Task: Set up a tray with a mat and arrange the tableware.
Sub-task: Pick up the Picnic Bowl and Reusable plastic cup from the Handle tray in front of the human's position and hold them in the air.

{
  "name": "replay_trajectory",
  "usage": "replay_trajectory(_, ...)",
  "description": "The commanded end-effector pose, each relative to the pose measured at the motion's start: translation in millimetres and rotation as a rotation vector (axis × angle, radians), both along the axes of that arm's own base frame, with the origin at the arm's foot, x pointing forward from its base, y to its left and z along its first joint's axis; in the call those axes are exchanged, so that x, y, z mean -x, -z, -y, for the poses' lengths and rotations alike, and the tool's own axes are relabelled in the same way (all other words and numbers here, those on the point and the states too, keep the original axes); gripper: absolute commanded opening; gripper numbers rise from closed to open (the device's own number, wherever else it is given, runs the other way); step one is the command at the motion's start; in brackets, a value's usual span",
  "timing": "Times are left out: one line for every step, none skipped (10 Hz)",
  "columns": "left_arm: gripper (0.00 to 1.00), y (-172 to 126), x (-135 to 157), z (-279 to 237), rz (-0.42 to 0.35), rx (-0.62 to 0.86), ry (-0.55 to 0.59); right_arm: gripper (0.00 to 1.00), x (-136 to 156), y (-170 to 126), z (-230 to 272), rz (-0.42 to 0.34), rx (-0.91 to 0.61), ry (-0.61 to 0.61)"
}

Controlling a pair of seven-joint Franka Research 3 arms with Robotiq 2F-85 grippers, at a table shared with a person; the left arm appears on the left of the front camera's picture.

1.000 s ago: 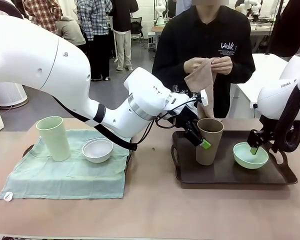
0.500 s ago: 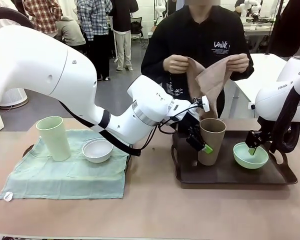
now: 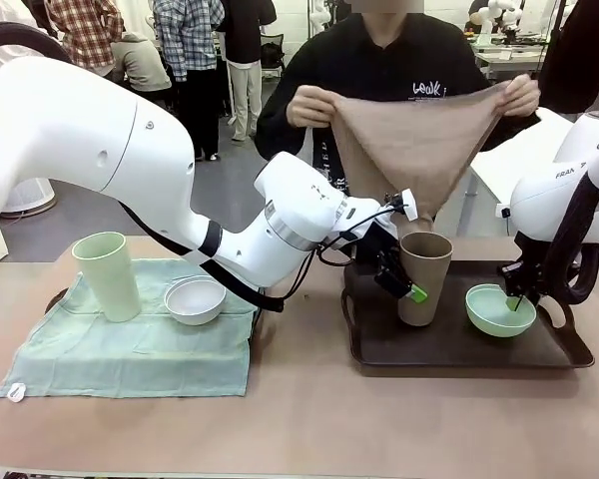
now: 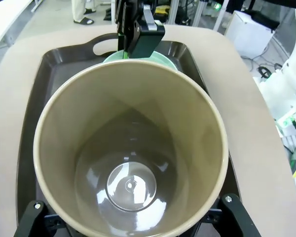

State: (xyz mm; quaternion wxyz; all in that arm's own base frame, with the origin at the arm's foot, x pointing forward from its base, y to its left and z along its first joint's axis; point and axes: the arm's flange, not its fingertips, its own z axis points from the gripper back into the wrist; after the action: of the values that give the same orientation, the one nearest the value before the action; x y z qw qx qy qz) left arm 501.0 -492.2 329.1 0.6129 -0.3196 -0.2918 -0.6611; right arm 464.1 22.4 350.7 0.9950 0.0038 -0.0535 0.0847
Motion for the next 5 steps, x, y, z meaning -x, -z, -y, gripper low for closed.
replay_trajectory(0.00, -2.3, 2.9, -8.6, 0.032, 0.036, 0.011, 0.00, -0.5, -0.5, 0.2, 0.023, 0.005, -0.022)
replay_trajectory(0.31, -3.7, 2.0, -12.5, 0.033, 0.035, 0.007, 0.00, -0.3, -2.3, -0.8, 0.027, 0.013, -0.022)
replay_trajectory(0.31, -4.9, 1.8, -15.0, 0.036, 0.033, 0.004, 0.00, -0.6, -2.9, -1.8, 0.028, 0.023, -0.023)
replay_trajectory(0.00, -5.9, 1.9, -16.4, 0.038, 0.027, -0.003, 0.00, -1.3, -3.9, -3.4, 0.029, 0.043, -0.022)
replay_trajectory(0.30, -7.1, 2.6, -18.5, 0.042, 0.025, -0.005, 0.00, -1.2, -7.1, -5.6, 0.036, 0.050, -0.026)
